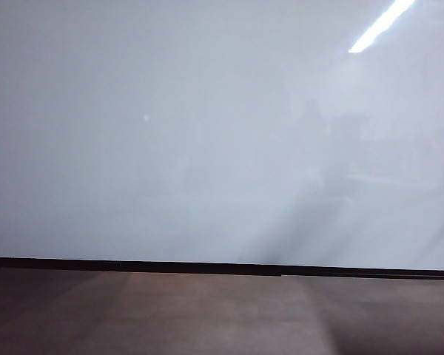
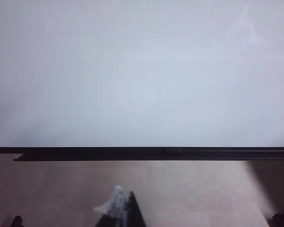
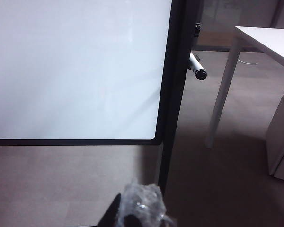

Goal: Reach to the right to find the marker pen, pick it up, and write the number 17 on the whiteboard.

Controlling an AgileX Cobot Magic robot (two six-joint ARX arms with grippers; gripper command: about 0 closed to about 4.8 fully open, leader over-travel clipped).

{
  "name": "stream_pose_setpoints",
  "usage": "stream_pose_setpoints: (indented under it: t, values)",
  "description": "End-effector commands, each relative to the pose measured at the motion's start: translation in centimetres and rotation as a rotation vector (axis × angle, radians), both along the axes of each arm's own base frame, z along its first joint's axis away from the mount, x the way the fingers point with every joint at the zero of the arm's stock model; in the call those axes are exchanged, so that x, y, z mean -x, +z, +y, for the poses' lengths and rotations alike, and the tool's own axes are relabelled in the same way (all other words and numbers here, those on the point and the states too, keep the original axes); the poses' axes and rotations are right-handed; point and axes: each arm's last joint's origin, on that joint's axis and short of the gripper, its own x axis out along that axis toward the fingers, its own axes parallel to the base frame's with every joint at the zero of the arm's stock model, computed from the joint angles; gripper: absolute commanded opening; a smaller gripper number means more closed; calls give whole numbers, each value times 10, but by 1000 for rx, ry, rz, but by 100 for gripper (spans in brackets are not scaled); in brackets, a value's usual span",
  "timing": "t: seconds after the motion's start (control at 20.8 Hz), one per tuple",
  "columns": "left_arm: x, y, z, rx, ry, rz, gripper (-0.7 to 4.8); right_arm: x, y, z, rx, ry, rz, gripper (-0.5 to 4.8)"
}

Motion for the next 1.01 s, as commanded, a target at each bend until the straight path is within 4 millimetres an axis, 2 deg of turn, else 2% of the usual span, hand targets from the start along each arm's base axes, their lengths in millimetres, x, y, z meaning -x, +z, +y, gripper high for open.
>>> stream_pose_setpoints:
  t: [0.05, 0.48, 0.82, 1.01]
  values:
    - [0, 1, 0, 0, 0, -6, -5, 0, 0, 0, -1, 0, -13, -6]
    - [0, 1, -5, -1, -43, -6, -5, 0, 0, 0, -1, 0, -13, -6]
    - [12, 1, -42, 1, -443, -6, -5, 0, 0, 0, -47, -3, -19, -6]
    - [21, 1, -55, 1, -603, -6, -5, 0, 2, 0, -107, -7, -46, -6]
